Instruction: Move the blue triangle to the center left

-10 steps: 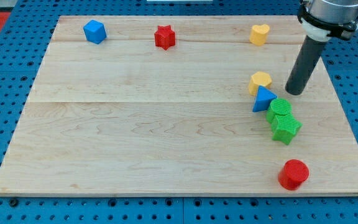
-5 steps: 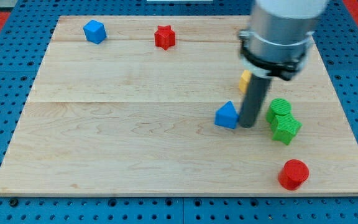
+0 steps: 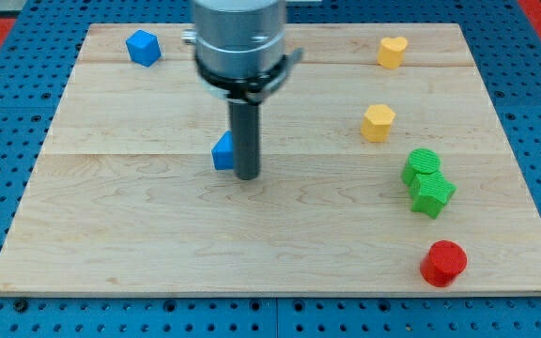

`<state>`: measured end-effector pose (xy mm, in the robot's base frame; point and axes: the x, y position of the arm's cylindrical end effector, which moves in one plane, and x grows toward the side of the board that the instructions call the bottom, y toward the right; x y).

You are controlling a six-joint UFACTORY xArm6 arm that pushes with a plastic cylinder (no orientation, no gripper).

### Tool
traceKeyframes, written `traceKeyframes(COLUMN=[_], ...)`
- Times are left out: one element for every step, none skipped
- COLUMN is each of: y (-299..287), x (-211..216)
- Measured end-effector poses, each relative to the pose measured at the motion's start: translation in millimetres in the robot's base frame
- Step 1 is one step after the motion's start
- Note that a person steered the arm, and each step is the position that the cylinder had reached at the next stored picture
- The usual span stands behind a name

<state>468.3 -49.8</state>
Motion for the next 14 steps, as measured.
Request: traceKeyframes(y=[-53.5, -68.4, -47.9, 0.0, 65.4, 60.1, 11.1, -19.5, 36.9, 19.4, -51.2, -88.4, -47.1, -41.1], x=[-49.6, -52.4, -4.3, 11.4, -13.5, -62.6, -109.0, -87.6, -83.8, -67.5, -84.5, -92.6, -89.2, -62.6])
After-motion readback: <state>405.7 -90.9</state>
